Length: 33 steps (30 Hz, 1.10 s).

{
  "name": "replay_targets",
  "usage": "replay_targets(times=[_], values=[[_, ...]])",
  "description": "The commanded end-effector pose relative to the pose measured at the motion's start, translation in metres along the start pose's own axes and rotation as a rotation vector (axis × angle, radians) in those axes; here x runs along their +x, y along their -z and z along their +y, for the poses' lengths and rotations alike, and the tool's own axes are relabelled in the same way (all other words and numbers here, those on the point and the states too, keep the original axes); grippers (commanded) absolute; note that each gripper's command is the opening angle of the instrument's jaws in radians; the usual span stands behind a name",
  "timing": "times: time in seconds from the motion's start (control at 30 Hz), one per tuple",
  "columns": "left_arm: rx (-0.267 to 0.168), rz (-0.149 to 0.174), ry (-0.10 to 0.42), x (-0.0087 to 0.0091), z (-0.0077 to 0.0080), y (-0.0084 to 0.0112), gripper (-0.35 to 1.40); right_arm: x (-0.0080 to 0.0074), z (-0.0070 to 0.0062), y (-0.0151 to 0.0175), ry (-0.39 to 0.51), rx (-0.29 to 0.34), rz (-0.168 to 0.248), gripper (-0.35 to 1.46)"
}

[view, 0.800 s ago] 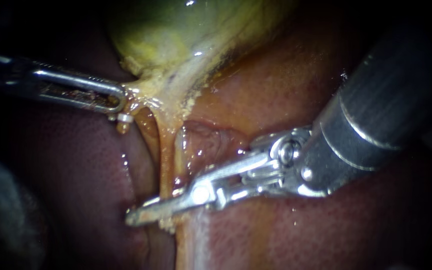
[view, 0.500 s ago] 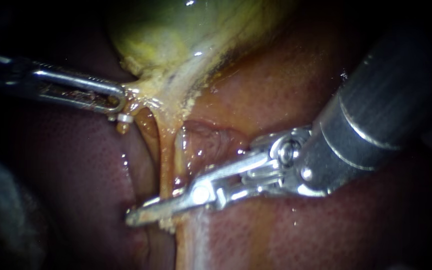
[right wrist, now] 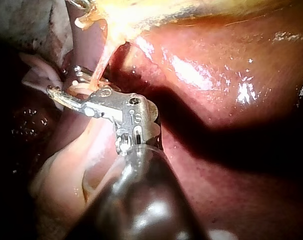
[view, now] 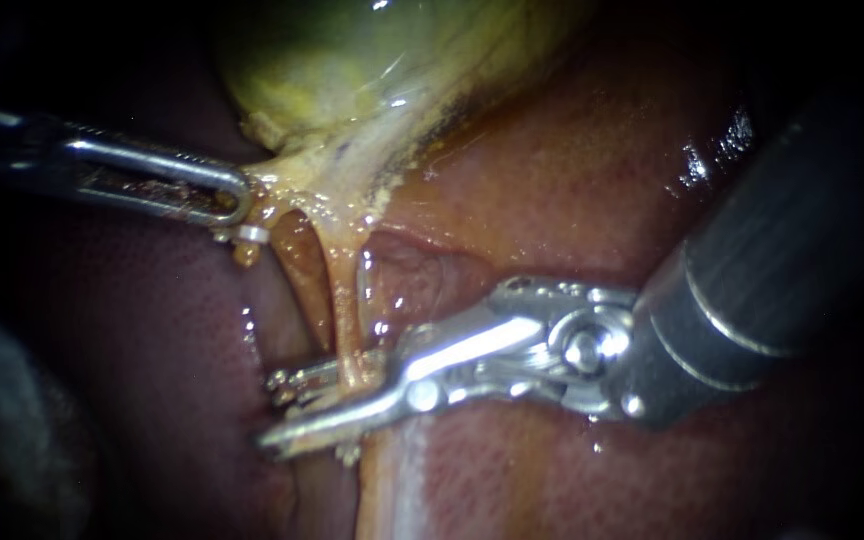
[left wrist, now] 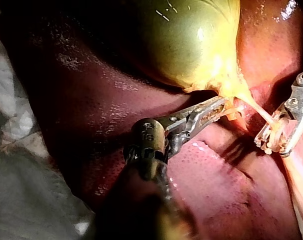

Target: Going back first clip right tube

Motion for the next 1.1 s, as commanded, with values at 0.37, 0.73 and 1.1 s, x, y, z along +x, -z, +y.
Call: replay_targets(times=[0.37,0.73,1.1], values=[[0.000,0.000,0.000,0.0000,0.0000,0.0000,-0.35,-0.0014,0.0023,0.0005,0.205,-0.064,-0.043,0.50],[-0.001,-0.001,-0.001,-0.0001,0.0000,0.0002,-0.35,-0.0018,0.0012,0.0041,0.374,-0.118,-0.008,0.50],[-0.001,-0.001,-0.002,-0.0002,-0.0001,0.0002,-0.35,-0.0004,-0.0008,0.0089,0.440,-0.143,0.015,0.50]])
